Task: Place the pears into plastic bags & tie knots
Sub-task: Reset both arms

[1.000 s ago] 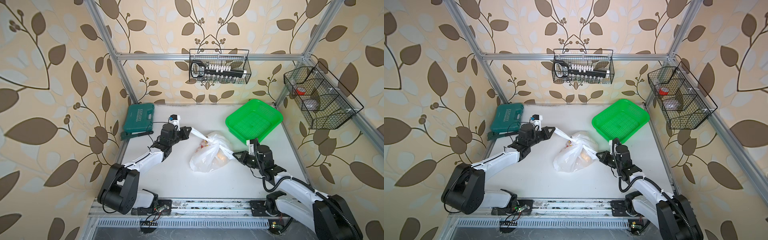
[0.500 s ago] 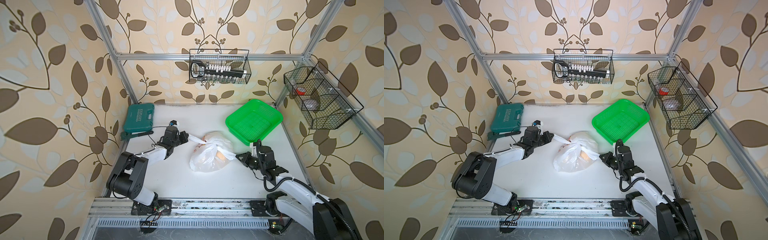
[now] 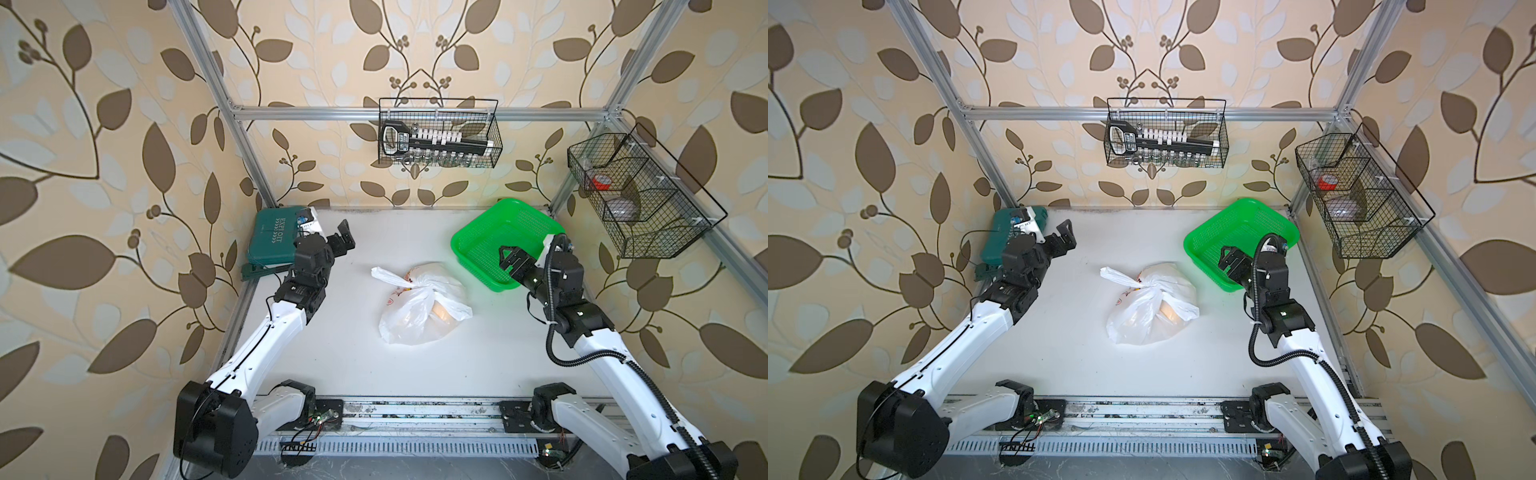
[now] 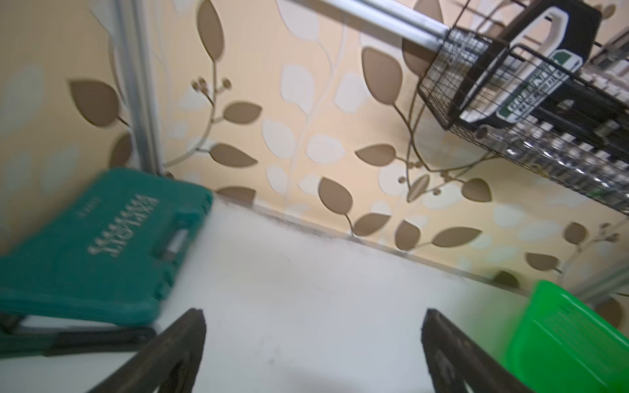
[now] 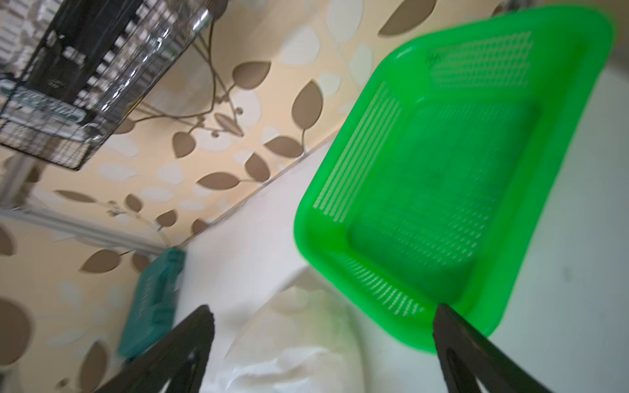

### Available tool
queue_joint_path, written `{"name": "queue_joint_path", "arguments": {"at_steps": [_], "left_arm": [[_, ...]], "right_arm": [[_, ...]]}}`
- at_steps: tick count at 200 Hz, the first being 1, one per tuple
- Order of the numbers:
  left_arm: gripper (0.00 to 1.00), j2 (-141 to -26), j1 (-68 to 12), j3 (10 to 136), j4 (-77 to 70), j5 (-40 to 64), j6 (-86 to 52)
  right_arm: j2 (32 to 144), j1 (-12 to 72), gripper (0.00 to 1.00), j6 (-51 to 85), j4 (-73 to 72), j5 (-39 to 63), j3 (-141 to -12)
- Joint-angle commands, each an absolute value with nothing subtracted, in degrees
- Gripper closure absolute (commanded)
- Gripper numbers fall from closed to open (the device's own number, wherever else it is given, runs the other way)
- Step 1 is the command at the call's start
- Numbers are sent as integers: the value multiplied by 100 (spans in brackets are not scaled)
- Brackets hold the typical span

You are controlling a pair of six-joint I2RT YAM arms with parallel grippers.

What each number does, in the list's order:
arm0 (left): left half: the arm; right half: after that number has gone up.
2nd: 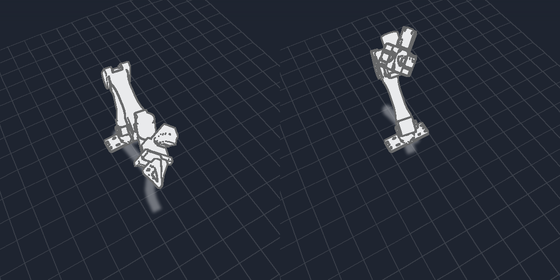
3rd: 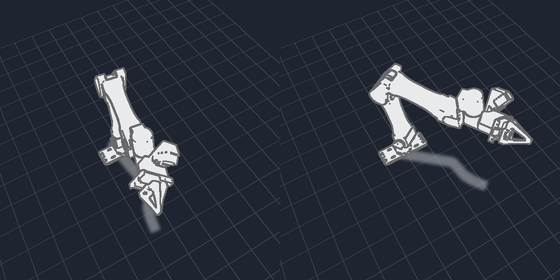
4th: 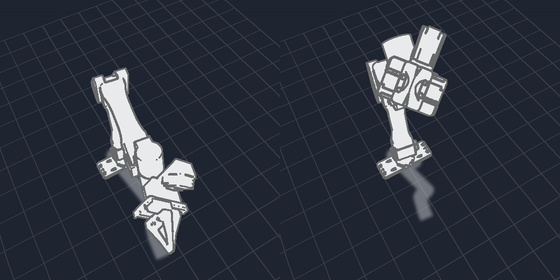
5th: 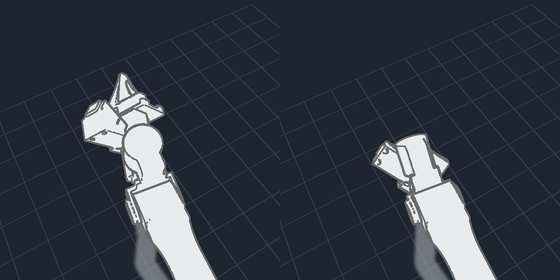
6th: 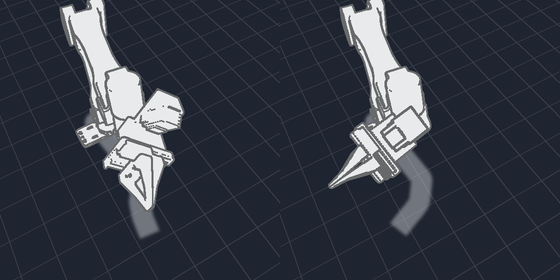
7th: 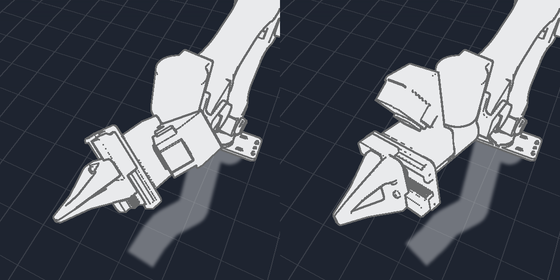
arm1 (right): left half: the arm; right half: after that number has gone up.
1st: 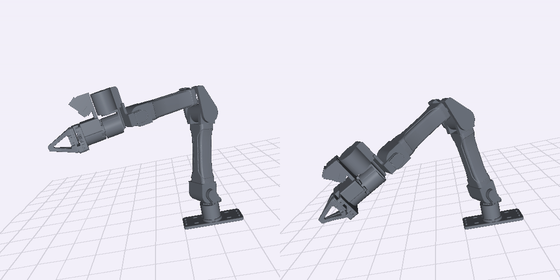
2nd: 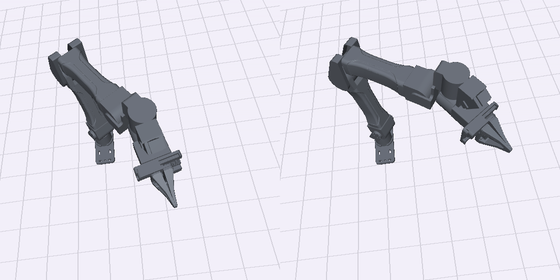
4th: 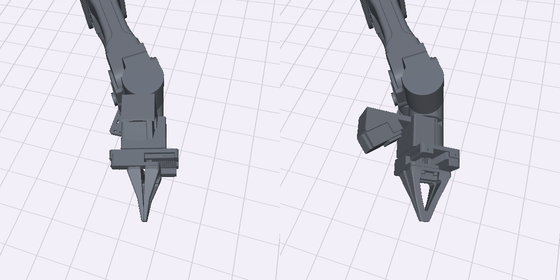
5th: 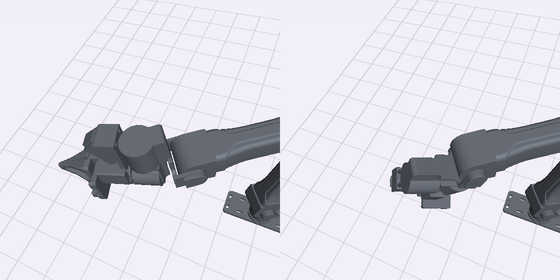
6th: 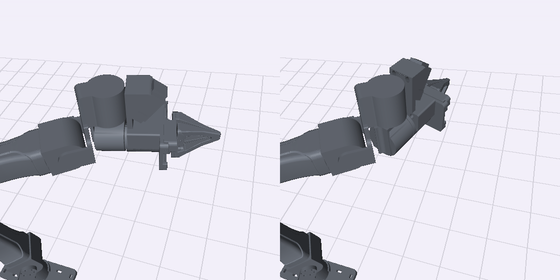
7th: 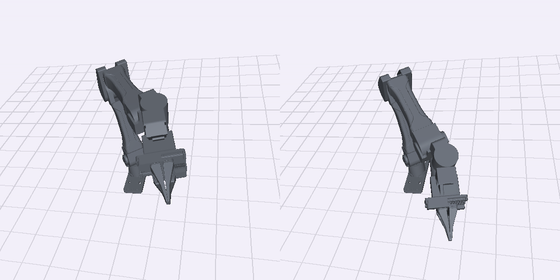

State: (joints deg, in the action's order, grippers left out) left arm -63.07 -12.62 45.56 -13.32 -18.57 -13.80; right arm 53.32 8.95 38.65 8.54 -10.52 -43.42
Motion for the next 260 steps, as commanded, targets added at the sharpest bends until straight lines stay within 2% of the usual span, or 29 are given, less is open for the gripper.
{"name": "queue_joint_path", "arguments": {"at_steps": [1,17,52,62,78,93,108,120,133,144,153,260], "left_arm": [[1,-6183,-902,4017,-1553,-2821,-143],[1,-5921,-581,3383,-1803,-2690,-79],[1,-6211,-403,2448,-2041,-2012,-52],[1,-6506,-397,2098,-2611,-1836,25],[1,-7080,-398,1480,-4298,-1553,220],[1,-7319,-359,2147,-3153,-1099,186],[1,-7512,-291,1930,-3974,-687,-19],[1,-7909,-308,1661,-4735,-226,229],[1,-8407,-299,1535,-5376,-375,152],[1,-8568,-298,1876,-4937,-141,273],[1,-8569,-275,2169,-4306,-57,258],[1,-8701,-73,2382,-4026,142,103]], "right_arm": [[5567,870,0,1938,-593,-3016,-3816],[5984,725,0,1366,-1044,-3392,-3670],[6693,178,0,1005,-2117,-2857,-2908],[6920,136,0,793,-2727,-2738,-2612],[7280,105,0,690,-3777,-2454,-2117],[7742,109,0,493,-5147,-1938,-1622],[8176,126,0,497,-5790,-1477,-1432],[8860,128,0,380,-7363,-1371,-1087],[8456,94,0,477,-6022,-1186,-1399],[8763,4,0,459,-6547,-1074,-1404],[8616,1,0,505,-5967,-1129,-1555],[8685,143,0,439,-5853,-1309,-1662]]}}
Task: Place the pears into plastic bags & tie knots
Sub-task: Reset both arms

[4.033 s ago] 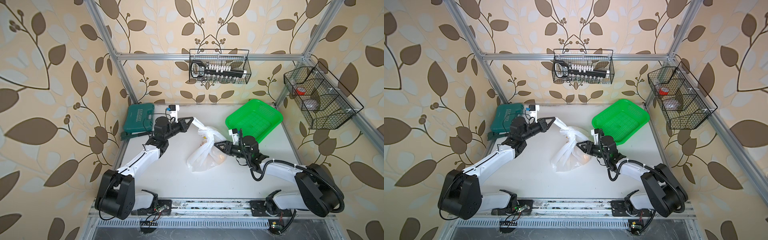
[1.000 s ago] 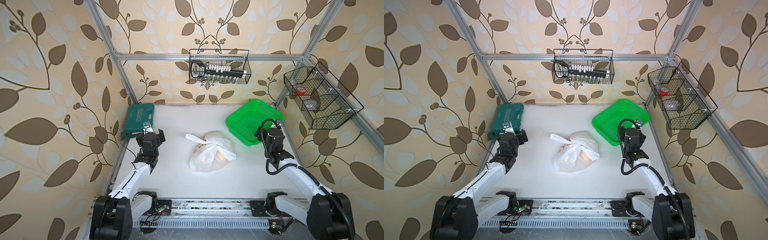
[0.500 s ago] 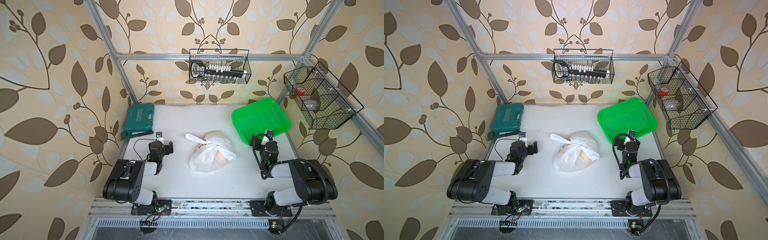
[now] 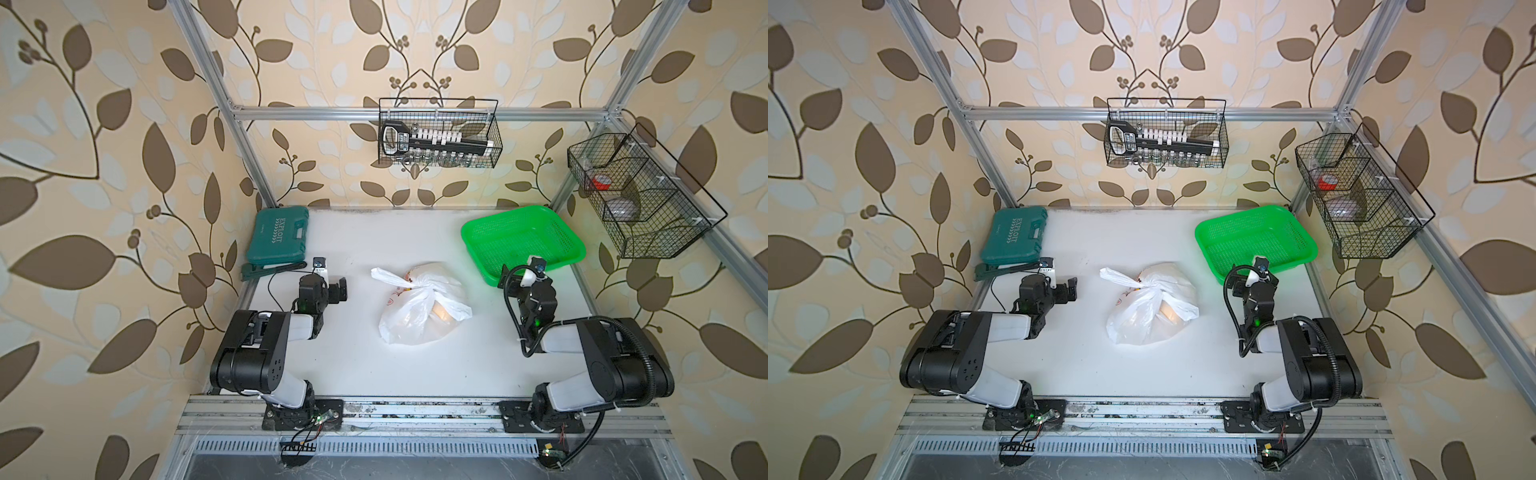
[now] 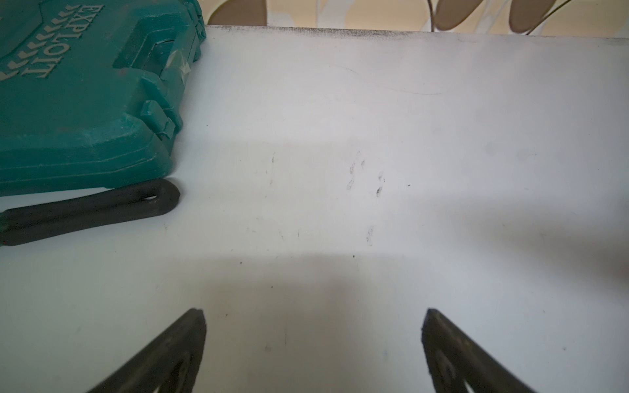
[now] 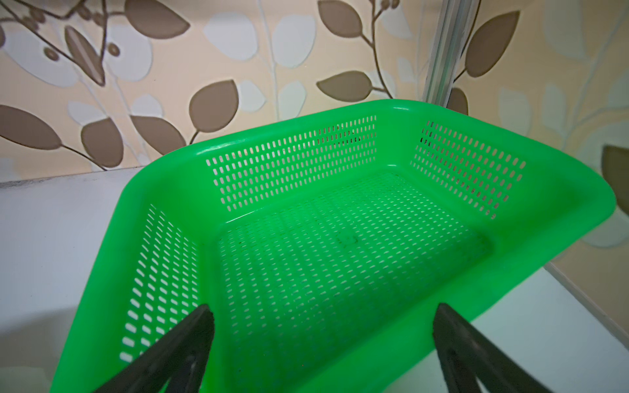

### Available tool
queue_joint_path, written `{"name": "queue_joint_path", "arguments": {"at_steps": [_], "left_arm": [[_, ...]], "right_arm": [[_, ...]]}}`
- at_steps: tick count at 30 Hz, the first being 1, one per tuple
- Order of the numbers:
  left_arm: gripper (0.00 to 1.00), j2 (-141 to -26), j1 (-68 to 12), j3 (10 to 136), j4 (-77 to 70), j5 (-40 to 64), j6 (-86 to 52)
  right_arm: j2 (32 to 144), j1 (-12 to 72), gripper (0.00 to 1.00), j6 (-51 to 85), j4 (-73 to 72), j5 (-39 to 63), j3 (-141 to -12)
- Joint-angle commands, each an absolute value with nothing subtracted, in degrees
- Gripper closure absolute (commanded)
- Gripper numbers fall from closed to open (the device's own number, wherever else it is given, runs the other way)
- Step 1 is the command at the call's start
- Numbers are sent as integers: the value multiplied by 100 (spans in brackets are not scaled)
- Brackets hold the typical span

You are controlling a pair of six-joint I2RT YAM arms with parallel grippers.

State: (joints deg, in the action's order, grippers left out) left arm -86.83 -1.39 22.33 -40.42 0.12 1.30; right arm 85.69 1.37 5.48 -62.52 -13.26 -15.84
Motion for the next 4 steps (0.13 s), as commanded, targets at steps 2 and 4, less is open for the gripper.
{"name": "queue_joint_path", "arguments": {"at_steps": [2,4], "left_arm": [[1,-8681,-73,2380,-4034,149,97],[1,-8671,-74,2362,-4051,147,97]], "right_arm": [[8692,142,0,439,-5857,-1314,-1661],[8684,149,0,423,-5871,-1325,-1645]]}}
